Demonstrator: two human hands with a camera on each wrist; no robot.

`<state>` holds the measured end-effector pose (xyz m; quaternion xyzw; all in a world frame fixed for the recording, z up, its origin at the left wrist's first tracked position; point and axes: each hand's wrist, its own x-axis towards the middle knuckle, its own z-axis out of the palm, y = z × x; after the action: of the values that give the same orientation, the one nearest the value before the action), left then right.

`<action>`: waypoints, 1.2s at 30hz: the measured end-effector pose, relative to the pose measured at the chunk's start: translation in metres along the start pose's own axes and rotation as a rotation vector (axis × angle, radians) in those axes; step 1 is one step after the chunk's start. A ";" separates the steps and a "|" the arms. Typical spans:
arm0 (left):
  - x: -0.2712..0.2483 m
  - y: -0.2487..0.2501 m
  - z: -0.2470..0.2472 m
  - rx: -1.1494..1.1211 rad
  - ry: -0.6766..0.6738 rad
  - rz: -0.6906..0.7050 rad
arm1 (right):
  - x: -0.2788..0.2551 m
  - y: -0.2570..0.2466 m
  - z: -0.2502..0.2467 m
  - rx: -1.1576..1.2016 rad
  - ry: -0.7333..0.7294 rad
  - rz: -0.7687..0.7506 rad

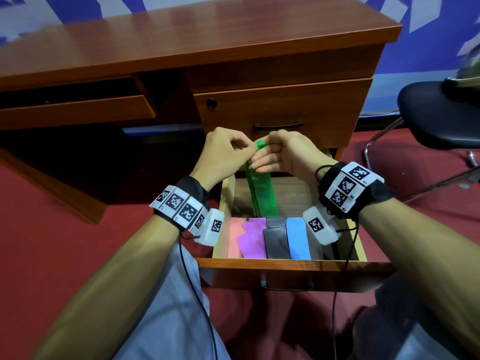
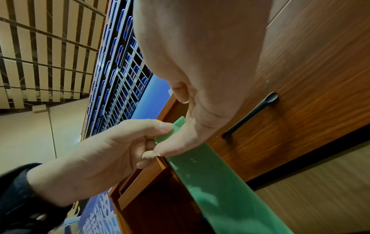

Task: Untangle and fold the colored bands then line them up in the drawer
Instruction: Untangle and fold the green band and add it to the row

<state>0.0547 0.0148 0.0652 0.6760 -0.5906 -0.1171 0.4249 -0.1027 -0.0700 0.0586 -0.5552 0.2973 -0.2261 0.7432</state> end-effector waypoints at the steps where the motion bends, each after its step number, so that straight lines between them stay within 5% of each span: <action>1: 0.001 0.000 -0.001 0.012 0.023 0.009 | 0.000 0.000 -0.002 -0.097 0.001 -0.033; 5: 0.001 0.001 -0.003 0.014 0.082 0.061 | -0.004 0.003 -0.010 -0.521 0.054 -0.238; 11: 0.006 -0.001 0.003 -0.264 0.090 -0.002 | -0.009 -0.016 -0.004 -0.524 0.118 -0.384; 17: 0.008 -0.002 0.010 -0.739 -0.261 -0.197 | -0.021 -0.043 0.005 -0.278 0.056 -0.362; 24: -0.004 0.001 0.037 -0.670 -0.391 -0.246 | -0.022 -0.062 0.007 -0.177 0.140 -0.421; 31: -0.021 -0.004 0.033 -0.554 -0.613 -0.212 | -0.025 -0.077 -0.013 -0.072 0.429 -0.457; 36: -0.031 -0.021 0.025 -0.542 -0.623 -0.344 | -0.024 -0.069 -0.034 -0.066 0.533 -0.414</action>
<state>0.0444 0.0305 0.0245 0.5611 -0.5173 -0.5346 0.3630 -0.1440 -0.0964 0.1224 -0.5488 0.3692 -0.4997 0.5592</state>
